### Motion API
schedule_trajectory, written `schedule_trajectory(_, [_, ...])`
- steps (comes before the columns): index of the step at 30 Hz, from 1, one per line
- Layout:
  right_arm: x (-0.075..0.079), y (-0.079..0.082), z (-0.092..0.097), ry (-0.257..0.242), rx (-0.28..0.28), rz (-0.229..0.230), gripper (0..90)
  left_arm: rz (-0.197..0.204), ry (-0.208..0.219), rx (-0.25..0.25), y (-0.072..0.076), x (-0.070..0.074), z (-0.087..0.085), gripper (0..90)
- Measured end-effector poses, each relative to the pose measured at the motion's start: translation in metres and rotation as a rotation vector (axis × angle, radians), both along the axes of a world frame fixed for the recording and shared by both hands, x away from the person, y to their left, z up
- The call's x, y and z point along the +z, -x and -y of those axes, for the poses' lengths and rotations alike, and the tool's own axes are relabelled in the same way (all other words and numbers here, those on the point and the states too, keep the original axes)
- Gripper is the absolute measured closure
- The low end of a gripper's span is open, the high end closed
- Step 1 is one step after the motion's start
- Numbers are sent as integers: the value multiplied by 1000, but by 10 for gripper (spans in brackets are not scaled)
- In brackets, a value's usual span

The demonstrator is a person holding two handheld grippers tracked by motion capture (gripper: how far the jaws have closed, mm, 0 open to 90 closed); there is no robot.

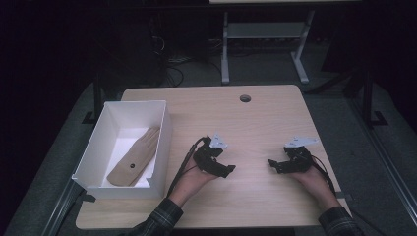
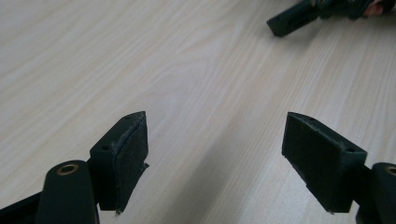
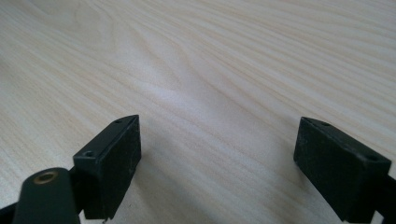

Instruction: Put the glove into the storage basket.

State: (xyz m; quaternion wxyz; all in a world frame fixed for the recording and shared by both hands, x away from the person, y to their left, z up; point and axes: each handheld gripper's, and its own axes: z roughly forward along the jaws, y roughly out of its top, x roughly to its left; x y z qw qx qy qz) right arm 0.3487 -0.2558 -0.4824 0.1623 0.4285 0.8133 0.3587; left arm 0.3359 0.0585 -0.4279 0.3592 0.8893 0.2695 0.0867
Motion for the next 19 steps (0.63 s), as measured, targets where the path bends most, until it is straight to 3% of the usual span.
schedule_trajectory(7, [0,0,0,0,1,0,145,-11,-33,-10,0,-22,3,215])
schedule_trajectory(19, [0,0,0,-1,5,1,144,-23,-55,-10,0,-32,2,205])
